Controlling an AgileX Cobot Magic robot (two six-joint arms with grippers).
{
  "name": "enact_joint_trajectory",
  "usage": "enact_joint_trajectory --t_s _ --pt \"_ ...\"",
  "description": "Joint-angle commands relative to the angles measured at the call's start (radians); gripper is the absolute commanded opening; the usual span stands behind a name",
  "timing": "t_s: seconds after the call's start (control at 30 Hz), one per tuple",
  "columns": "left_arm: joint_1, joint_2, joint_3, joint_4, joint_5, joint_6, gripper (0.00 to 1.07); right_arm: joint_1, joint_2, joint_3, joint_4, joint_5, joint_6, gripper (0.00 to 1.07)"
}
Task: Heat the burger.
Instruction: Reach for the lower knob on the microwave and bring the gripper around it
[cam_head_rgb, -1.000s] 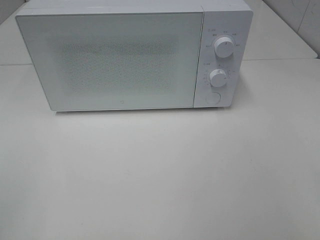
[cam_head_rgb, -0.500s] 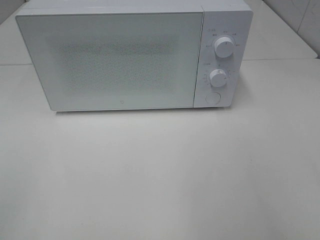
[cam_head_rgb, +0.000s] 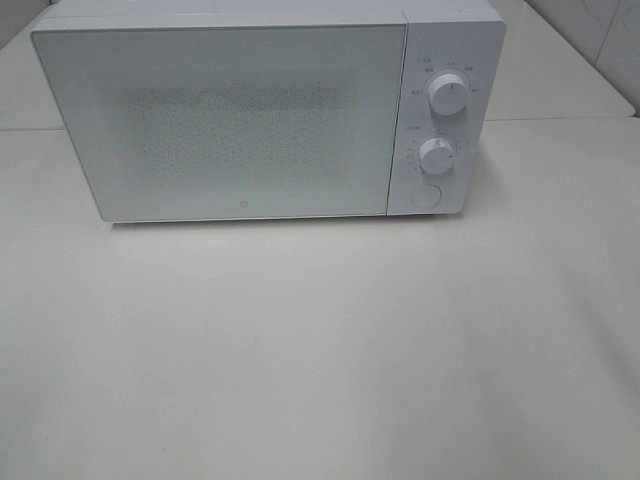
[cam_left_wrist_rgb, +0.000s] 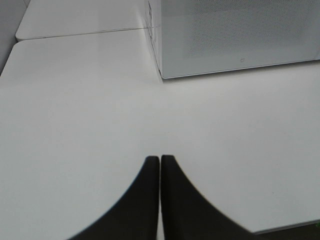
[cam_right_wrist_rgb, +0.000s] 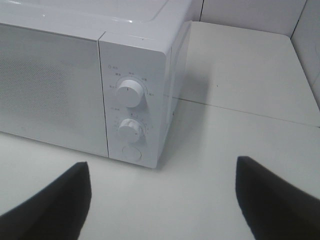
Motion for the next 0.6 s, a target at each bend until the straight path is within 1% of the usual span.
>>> enact_joint_trajectory --t_s 0.03,0.1,0.13,0.2,0.3,0.33,0.4,0.47,0.5,0.53,0.6 --pt "0.001 -0.006 0.003 -0.002 -0.012 0.003 0.0 -0.005 0.064 -0.007 0.002 -0.09 -0.015 0.73" --pt "0.001 -0.006 0.003 -0.002 -0.012 0.003 0.0 -0.005 0.146 -0.007 0.002 -0.167 -0.015 0.73" --pt "0.001 -0.006 0.003 -0.002 -0.012 0.003 0.0 -0.005 0.146 -0.007 0.002 -0.167 -0.015 0.73" --pt "0.001 -0.006 0.003 -0.002 -0.012 0.003 0.0 -0.005 0.256 -0.007 0.002 -0.284 -0.015 0.73" --pt "0.001 -0.006 0.003 -0.002 -0.012 0.003 0.0 -0.005 0.284 -0.007 0.002 -0.318 -0.015 0.73" --pt "0.001 -0.006 0.003 -0.002 -0.012 0.003 0.0 -0.005 0.331 -0.007 0.002 -0.373 -0.015 0.73" --pt "0.001 -0.006 0.003 -0.002 -0.012 0.003 0.0 -0.005 0.356 -0.007 0.002 -0.403 -0.015 0.73" --pt "0.001 -0.006 0.003 -0.002 -0.012 0.003 0.0 -0.005 0.421 -0.007 0.002 -0.481 -0.015 0.73" --pt "0.001 -0.006 0.003 -0.002 -0.012 0.003 0.0 -0.005 0.421 -0.007 0.002 -0.481 -0.015 0.73" --pt "0.001 -0.006 0.003 -0.002 -0.012 0.003 0.0 -0.005 0.472 -0.007 0.002 -0.53 -0.015 0.73" --pt "0.001 -0.006 0.003 -0.002 -0.012 0.003 0.0 -0.005 0.496 -0.007 0.002 -0.549 -0.015 0.73"
